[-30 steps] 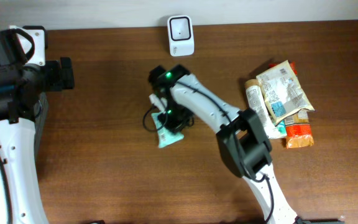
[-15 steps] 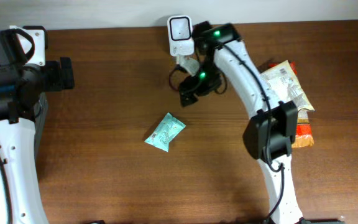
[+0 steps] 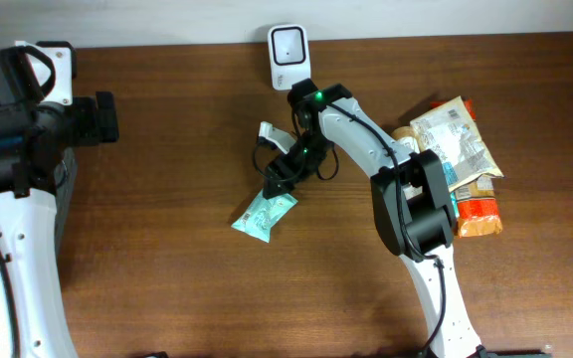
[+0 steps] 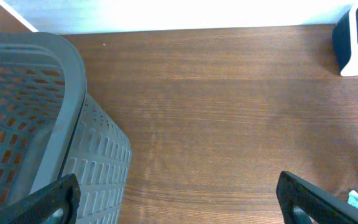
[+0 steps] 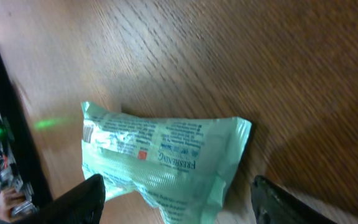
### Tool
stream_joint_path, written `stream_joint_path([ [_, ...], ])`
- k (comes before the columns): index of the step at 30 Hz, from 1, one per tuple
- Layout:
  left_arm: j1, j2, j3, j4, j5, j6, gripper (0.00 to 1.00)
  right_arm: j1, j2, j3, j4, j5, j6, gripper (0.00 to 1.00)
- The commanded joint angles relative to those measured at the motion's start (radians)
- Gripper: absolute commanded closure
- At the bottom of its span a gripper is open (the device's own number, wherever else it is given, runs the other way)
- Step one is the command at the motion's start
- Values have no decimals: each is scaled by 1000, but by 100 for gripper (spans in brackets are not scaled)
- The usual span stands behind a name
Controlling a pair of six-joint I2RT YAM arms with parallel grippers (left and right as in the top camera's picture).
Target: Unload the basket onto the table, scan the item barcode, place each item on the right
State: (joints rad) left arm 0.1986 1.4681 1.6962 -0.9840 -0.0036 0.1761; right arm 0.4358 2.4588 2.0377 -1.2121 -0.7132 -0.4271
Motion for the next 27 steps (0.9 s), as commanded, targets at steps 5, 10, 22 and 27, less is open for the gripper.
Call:
stream_joint_path([
  [5,1,-8,3,1,7,13,1,29,5,-101,22,-55,53,60],
  [10,1,-8,3,1,7,13,1,15,5,-113,55,-78,96,96],
  [22,1,-8,3,1,7,13,1,-35,-99,-105,127,346,760,96],
  [27,1,-8,3,1,7,13,1,-32,-98,-159,170,312,769,52],
])
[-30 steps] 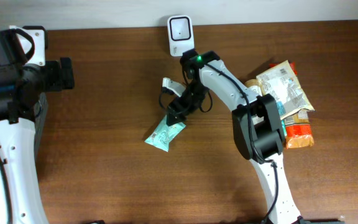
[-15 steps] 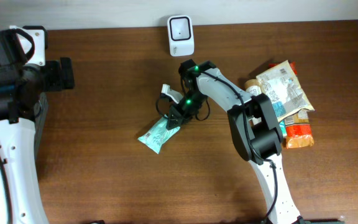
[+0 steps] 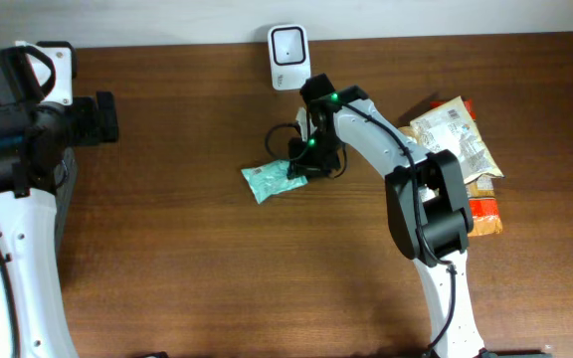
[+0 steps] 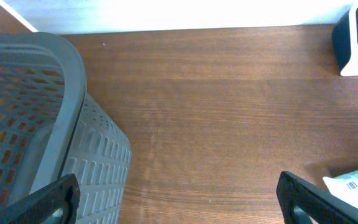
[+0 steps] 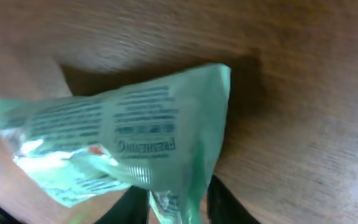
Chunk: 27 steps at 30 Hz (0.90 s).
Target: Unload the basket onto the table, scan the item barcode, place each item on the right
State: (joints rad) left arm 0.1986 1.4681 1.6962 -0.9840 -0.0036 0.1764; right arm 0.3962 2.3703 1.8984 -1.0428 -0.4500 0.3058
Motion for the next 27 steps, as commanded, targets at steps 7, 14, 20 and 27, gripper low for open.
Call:
stream_joint_path([
  [7,1,-8,3,1,7,13,1,-98,-10,62,-24,-143,-287,44],
  [14,1,-8,3,1,7,13,1,-101,-5,11,92,-309,-354,48],
  [20,1,-8,3,1,7,13,1,-100,53,-16,153,-417,-350,52],
  [27,1,-8,3,1,7,13,1,-95,61,-36,102,-388,-350,53],
])
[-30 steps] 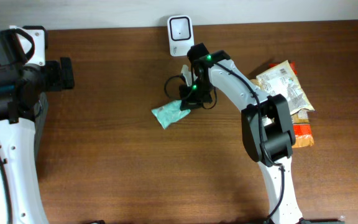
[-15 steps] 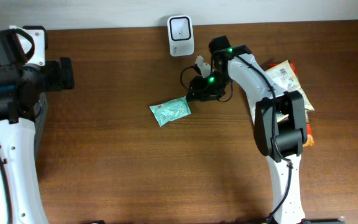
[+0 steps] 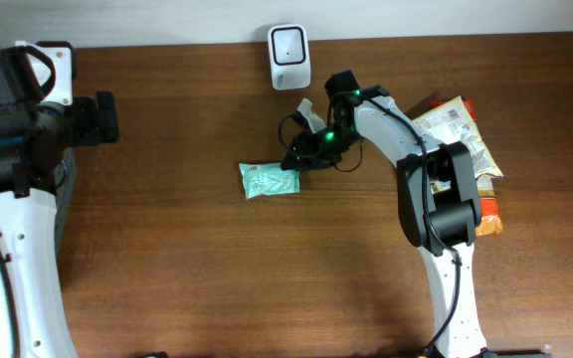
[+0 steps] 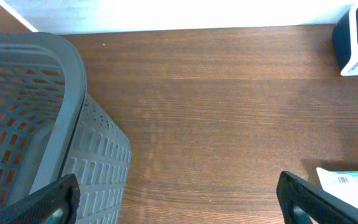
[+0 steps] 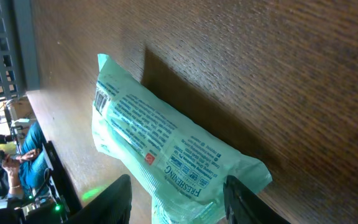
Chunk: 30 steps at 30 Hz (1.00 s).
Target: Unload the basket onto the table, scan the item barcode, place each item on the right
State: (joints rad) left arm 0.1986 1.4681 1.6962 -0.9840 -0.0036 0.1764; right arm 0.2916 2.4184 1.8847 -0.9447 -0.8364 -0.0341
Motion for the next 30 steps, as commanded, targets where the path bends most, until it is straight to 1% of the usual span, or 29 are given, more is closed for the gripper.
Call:
stream_joint_path([
  [1,1,-8,3,1,7,13,1,12,13,-31,13,-2,2,53],
  [4,1,-8,3,1,7,13,1,14,13,-36,14,19,16,53],
  [5,1,-8,3,1,7,13,1,-7,12,-34,13,21,41,53],
  [8,1,-8,3,1,7,13,1,-55,-4,-4,-16,21,42,53],
  [10,1,-8,3,1,7,13,1,-90,-55,6,-42,25,43,53],
  [13,1,-8,3,1,7,13,1,-95,-63,-7,-138,25,73,48],
  [14,1,-8,3,1,7,13,1,-82,-61,-24,-134,25,77,46],
  [16,1,-8,3,1,7,13,1,-60,-60,-47,-115,24,97,41],
  [18,1,-8,3,1,7,13,1,-22,-59,-59,-51,24,149,37],
  [20,1,-8,3,1,7,13,1,6,-59,-60,-11,25,182,36],
  [24,1,-8,3,1,7,13,1,35,-56,-87,71,24,254,36],
  [30,1,-8,3,1,7,13,1,37,-56,-92,127,16,287,36],
])
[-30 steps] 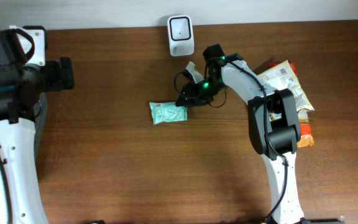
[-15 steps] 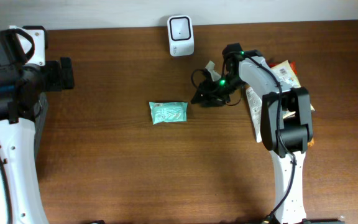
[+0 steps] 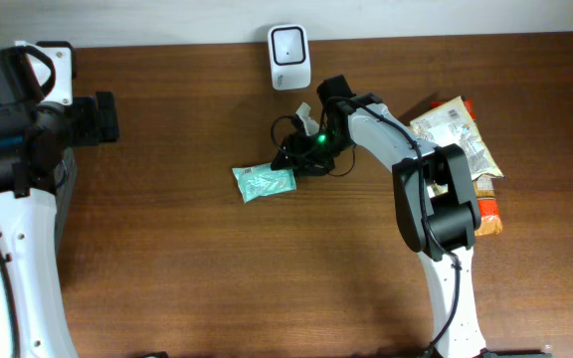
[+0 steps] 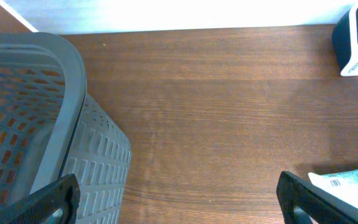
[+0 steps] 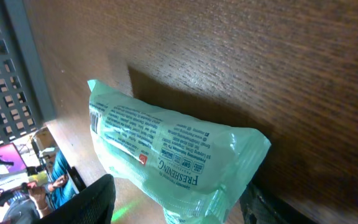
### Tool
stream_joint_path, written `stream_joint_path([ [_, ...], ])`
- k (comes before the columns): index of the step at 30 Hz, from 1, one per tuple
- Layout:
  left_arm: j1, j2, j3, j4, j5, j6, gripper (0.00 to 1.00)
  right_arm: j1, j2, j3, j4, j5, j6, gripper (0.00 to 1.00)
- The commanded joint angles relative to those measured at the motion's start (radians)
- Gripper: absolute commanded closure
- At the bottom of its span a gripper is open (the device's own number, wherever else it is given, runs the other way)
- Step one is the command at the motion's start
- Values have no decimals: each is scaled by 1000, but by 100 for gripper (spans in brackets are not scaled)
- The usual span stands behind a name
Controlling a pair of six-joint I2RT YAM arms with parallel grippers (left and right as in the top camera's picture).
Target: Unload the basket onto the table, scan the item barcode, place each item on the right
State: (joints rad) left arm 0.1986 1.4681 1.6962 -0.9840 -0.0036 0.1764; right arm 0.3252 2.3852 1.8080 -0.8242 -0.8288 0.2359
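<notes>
A pale green packet (image 3: 264, 182) lies flat on the brown table, below and left of the white scanner (image 3: 288, 44). In the right wrist view the packet (image 5: 166, 149) shows its printed face, with a small barcode (image 5: 94, 122) at its far end. My right gripper (image 5: 178, 202) is open, its fingers (image 5: 92, 200) wide apart on either side of the packet's near end. From overhead the right gripper (image 3: 301, 159) sits at the packet's right end. My left gripper (image 4: 179, 205) hangs open at the far left, holding nothing.
A grey slotted basket (image 4: 36, 124) stands at the left edge. A heap of snack packets (image 3: 458, 149) lies at the right, behind the right arm. The scanner stands against the back wall. The packet's corner (image 4: 353, 182) shows low right in the left wrist view.
The right gripper's fingers stand wider apart. The packet has shifted slightly left and turned a little. The left arm has not moved.
The packet lay slanted lower on the table with my open right gripper at its upper end. Then the gripper was shut on it and it was nearer the scanner. Then it lay flat with the fingers parted, and now they are wider.
</notes>
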Motion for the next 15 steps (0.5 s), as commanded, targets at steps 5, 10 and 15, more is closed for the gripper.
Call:
stream_joint_path([
  [5,1,-8,3,1,7,13,1,3,-23,-15,7,-3,17,36],
  [10,1,-8,3,1,7,13,1,3,-23,-15,11,-6,17,37],
  [15,1,-8,3,1,7,13,1,23,-23,-24,25,-23,27,37],
])
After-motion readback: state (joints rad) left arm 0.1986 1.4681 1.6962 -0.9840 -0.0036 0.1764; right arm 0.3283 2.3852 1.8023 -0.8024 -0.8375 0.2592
